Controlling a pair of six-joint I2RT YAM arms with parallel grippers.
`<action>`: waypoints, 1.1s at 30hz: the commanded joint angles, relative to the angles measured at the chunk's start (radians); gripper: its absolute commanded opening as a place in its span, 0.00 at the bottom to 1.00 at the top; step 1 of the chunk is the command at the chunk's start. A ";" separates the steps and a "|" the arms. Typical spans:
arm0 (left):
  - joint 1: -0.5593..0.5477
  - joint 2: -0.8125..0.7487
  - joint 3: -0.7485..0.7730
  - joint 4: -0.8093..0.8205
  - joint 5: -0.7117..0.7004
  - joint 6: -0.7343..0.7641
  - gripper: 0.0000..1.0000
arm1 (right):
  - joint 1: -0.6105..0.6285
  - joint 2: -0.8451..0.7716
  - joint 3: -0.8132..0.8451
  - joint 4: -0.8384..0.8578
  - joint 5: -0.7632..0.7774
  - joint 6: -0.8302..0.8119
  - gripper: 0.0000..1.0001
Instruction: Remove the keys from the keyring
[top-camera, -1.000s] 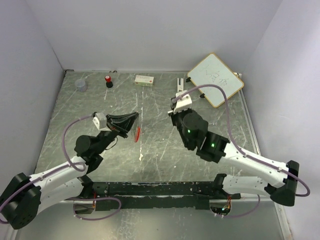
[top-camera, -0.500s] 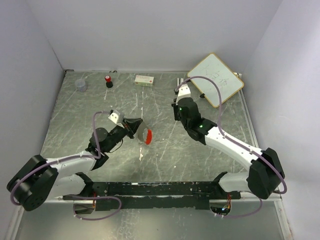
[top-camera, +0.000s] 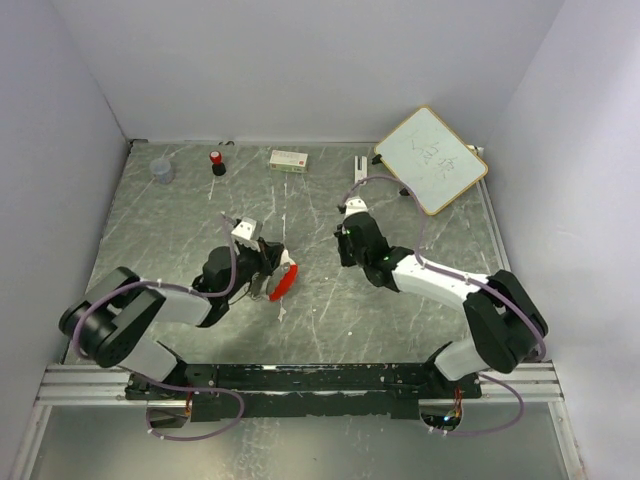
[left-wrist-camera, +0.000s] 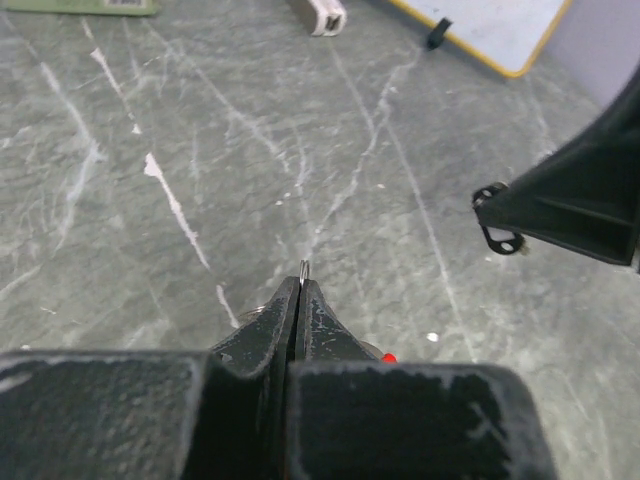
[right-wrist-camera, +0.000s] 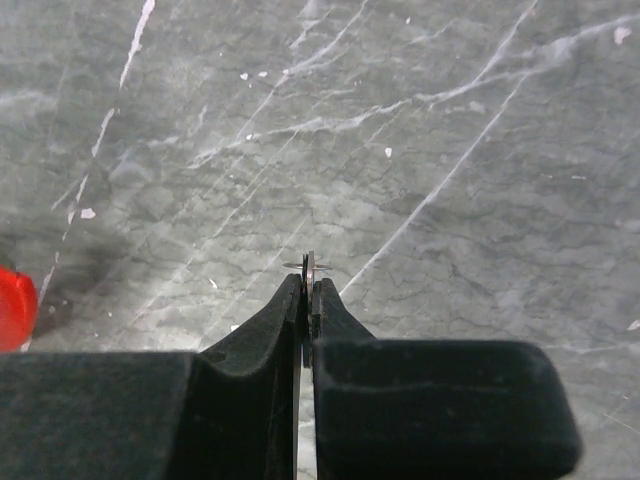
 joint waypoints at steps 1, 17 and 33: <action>0.039 0.081 0.070 0.057 -0.027 -0.016 0.07 | -0.004 0.052 -0.012 0.054 -0.030 0.029 0.00; 0.175 0.351 0.219 0.066 0.140 -0.142 0.31 | -0.005 0.268 0.055 0.083 -0.068 0.062 0.11; 0.174 0.162 0.117 0.068 0.154 -0.142 0.95 | -0.004 0.120 0.105 0.057 0.056 -0.019 0.73</action>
